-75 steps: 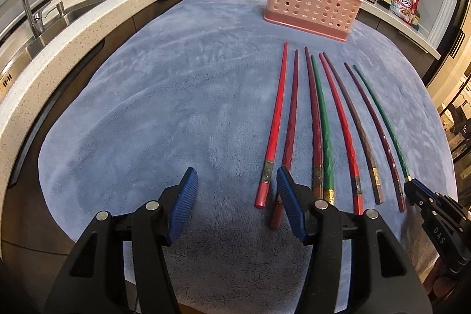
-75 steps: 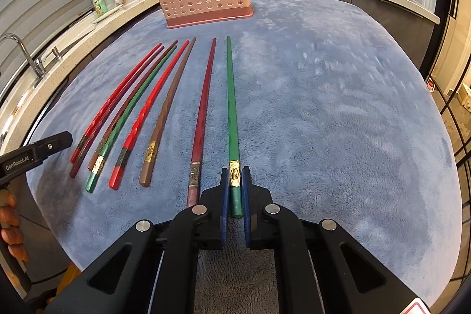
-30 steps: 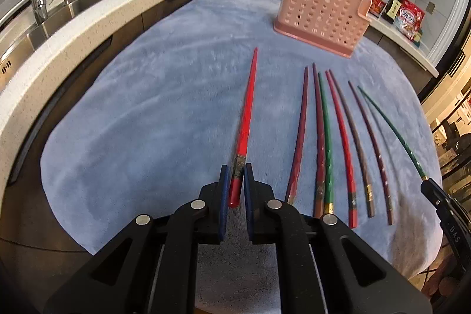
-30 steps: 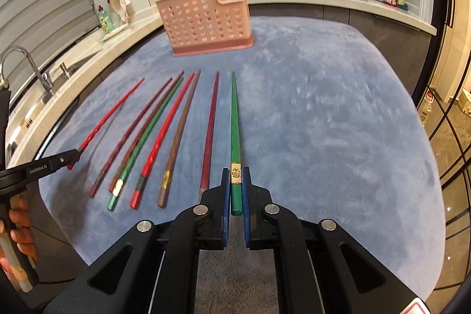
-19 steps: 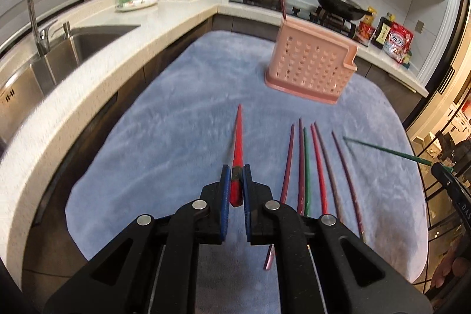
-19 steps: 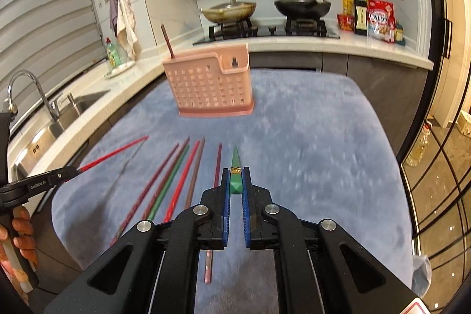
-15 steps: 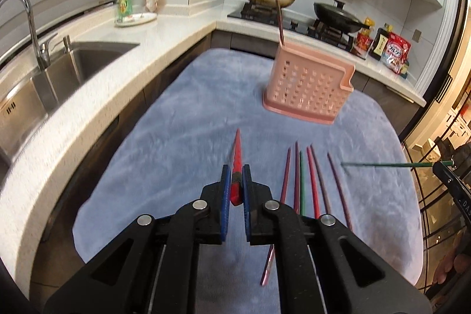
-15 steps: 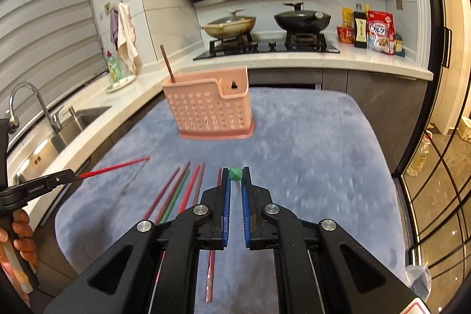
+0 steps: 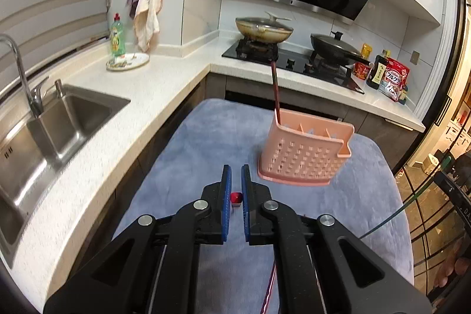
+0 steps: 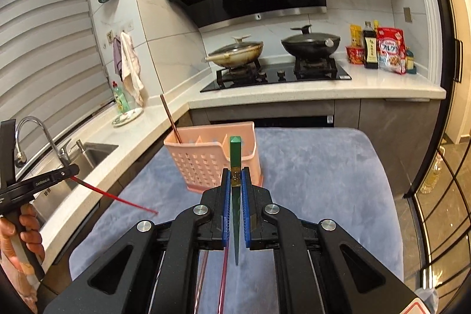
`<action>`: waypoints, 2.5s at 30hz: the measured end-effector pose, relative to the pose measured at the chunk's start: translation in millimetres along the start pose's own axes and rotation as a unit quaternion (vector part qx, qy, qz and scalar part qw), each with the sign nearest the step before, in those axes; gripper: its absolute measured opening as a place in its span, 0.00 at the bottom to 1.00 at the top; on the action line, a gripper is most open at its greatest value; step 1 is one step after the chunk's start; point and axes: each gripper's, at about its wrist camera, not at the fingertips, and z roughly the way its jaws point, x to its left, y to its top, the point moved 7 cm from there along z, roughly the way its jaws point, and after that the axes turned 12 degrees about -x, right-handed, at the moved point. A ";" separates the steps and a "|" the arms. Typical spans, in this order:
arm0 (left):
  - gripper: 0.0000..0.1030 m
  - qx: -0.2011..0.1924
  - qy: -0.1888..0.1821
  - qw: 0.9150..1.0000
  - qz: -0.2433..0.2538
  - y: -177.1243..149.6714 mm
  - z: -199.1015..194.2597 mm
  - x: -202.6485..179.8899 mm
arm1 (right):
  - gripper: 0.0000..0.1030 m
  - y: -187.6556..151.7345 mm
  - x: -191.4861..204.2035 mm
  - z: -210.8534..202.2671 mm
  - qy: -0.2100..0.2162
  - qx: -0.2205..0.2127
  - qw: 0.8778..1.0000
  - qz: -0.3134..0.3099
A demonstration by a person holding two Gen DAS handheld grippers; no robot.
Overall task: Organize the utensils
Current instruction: 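Lift both chopsticks into the pink holder and open both tools, then move both open tools back toward the remaining chopsticks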
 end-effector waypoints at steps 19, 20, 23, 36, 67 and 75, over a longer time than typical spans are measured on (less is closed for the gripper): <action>0.06 -0.142 -0.041 0.989 -0.007 172.2 19.1 -68.8 | 0.07 133.7 20.9 85.6 0.034 -0.098 0.994 0.025; 0.06 -0.149 -0.042 0.988 -0.009 178.6 23.9 -73.2 | 0.07 133.9 21.8 91.8 0.036 -0.097 0.994 0.028; 0.06 -0.158 -0.044 0.986 -0.010 187.3 36.6 -81.8 | 0.07 131.7 25.6 110.2 0.038 -0.091 0.995 0.031; 0.06 -0.157 -0.040 0.987 0.000 180.0 88.2 -92.3 | 0.07 92.4 18.2 156.3 0.039 -0.047 0.997 0.046; 0.52 -0.058 -0.016 0.998 0.004 49.7 63.1 -47.9 | 0.24 31.0 12.3 75.2 0.021 -0.016 0.999 0.024; 0.55 -0.020 0.012 1.000 0.010 -22.2 18.5 -18.6 | 0.27 -39.4 22.1 16.3 0.020 0.035 0.999 0.008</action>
